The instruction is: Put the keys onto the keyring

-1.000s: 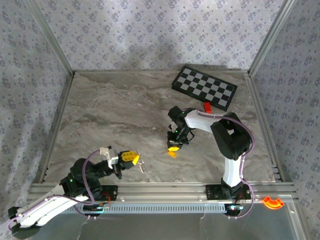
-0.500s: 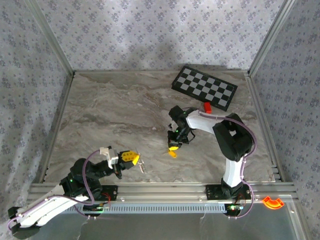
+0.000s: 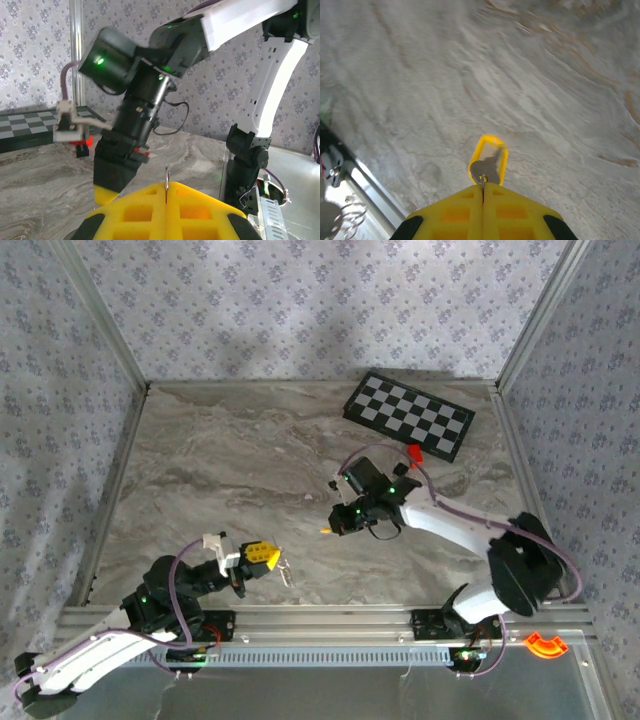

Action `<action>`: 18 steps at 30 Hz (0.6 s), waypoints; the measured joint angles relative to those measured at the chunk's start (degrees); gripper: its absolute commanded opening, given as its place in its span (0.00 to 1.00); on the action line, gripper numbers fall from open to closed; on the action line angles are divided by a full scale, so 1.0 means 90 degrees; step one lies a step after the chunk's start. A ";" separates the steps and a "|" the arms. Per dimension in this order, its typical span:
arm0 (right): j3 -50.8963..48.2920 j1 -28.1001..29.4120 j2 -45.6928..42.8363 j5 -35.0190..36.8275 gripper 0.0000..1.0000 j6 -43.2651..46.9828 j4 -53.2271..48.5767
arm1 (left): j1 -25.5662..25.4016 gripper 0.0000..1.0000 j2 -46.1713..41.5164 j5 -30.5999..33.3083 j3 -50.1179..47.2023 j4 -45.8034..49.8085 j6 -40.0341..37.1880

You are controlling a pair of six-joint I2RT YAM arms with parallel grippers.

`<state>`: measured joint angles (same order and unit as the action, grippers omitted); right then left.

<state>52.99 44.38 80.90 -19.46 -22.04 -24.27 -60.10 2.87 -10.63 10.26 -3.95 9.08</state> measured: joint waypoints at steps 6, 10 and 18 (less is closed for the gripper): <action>-0.1005 0.0279 -0.1608 0.0087 0.00 0.0503 0.1273 | 0.0000 0.00 0.0168 0.0000 0.0002 0.0039 -0.0107; -0.1581 0.0413 -0.2557 0.0036 0.00 0.0719 0.2358 | 0.0000 0.00 0.0398 -0.0005 0.0036 0.0039 -0.0124; -0.1751 0.0444 -0.3266 -0.0704 0.00 0.0954 0.3983 | 0.0000 0.00 0.1173 -0.0267 0.0583 -0.0019 -0.0143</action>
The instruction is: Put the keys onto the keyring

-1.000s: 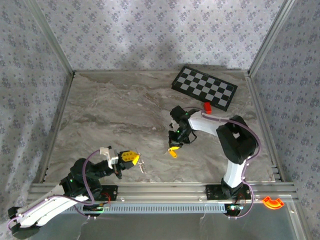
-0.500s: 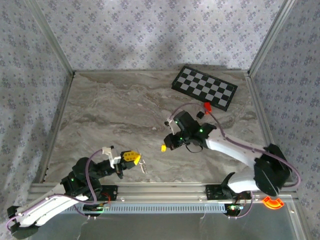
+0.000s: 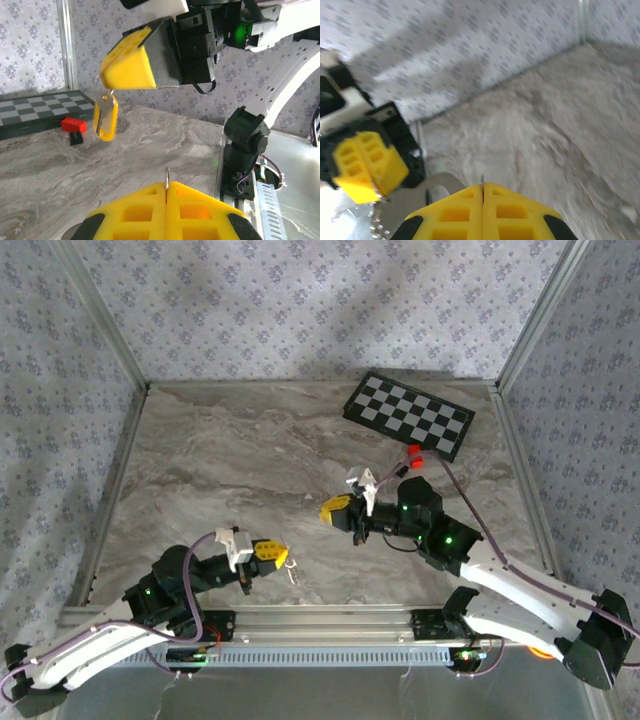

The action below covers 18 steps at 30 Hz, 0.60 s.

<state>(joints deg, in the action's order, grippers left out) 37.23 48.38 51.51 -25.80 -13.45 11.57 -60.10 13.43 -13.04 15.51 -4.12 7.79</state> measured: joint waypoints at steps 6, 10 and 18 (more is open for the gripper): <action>-0.0005 -0.0376 0.0068 -0.1175 0.00 -0.0296 0.0940 | -0.0002 0.00 0.0272 -0.0221 0.0474 -0.0029 -0.0124; -0.0097 -0.0503 0.0085 -0.1904 0.00 -0.0478 0.1416 | -0.0002 0.00 0.0401 -0.0291 0.0714 -0.0029 -0.0199; -0.0267 -0.0466 -0.0092 -0.2856 0.00 -0.0576 0.2006 | -0.0002 0.00 0.0957 -0.0367 0.1112 0.0010 -0.0369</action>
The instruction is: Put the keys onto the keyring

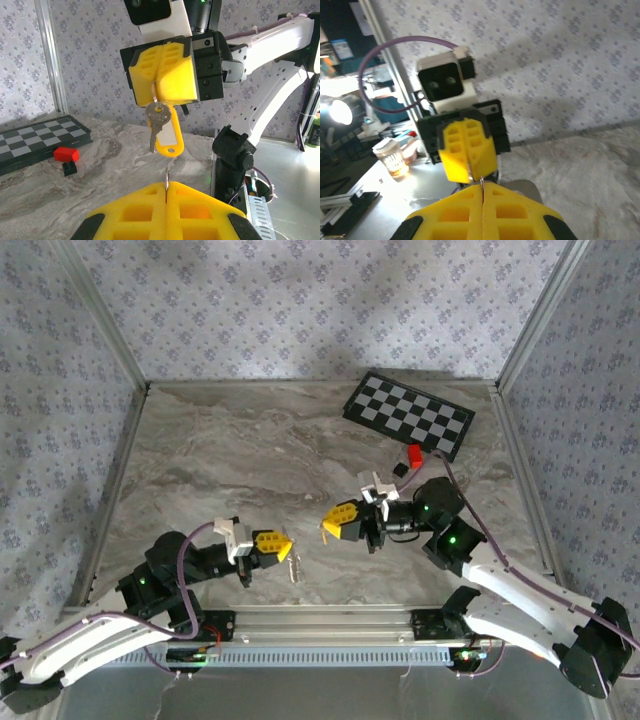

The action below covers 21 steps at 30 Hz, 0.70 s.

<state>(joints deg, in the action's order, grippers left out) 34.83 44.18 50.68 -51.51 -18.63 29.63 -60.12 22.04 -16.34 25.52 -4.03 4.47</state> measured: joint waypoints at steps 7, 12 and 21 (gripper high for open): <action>0.0066 0.0134 0.0367 -0.0918 0.00 -0.0328 0.0544 | 0.0000 0.00 0.0070 -0.0097 0.0022 -0.0002 -0.0063; 0.0257 0.0192 0.0491 -0.1243 0.00 -0.0243 0.0345 | 0.0000 0.00 0.0117 -0.0163 0.0066 0.0010 -0.0121; 0.0593 0.0342 0.0469 -0.1452 0.00 0.0442 -0.0646 | 0.0000 0.00 0.0117 -0.0282 0.0107 0.0032 -0.0180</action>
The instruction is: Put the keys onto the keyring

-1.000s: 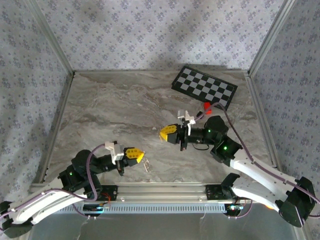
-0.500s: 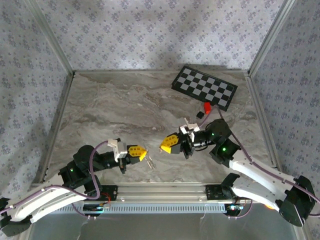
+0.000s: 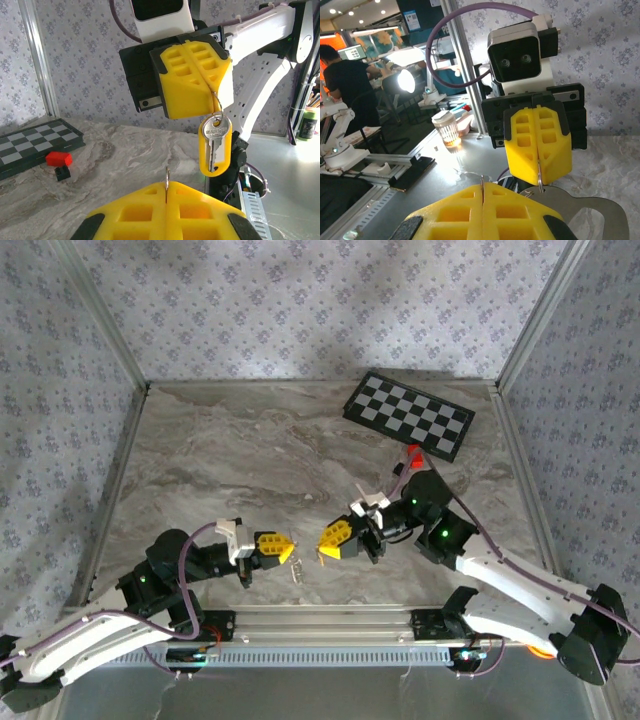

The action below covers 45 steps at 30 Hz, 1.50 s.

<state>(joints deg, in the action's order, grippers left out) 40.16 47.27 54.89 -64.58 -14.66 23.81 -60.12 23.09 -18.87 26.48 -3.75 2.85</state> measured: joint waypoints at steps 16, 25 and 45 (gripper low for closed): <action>0.1508 0.0180 -0.0090 0.1409 0.00 0.2195 -0.4153 | 0.0000 0.00 0.0049 0.0005 0.0007 0.0022 -0.0097; 0.2378 0.0602 0.0359 0.2475 0.00 0.2686 -0.5836 | 0.0000 0.00 0.0287 0.0000 0.0032 0.0019 -0.0182; 0.2538 0.0753 0.0374 0.3611 0.00 0.2115 -0.6312 | 0.0000 0.00 0.0398 -0.0027 0.0032 -0.0189 -0.0556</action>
<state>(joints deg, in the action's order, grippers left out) 63.00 54.04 58.26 -32.08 4.38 -32.99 -60.12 26.68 -19.11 26.76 -5.45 -2.15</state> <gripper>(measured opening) 0.051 0.047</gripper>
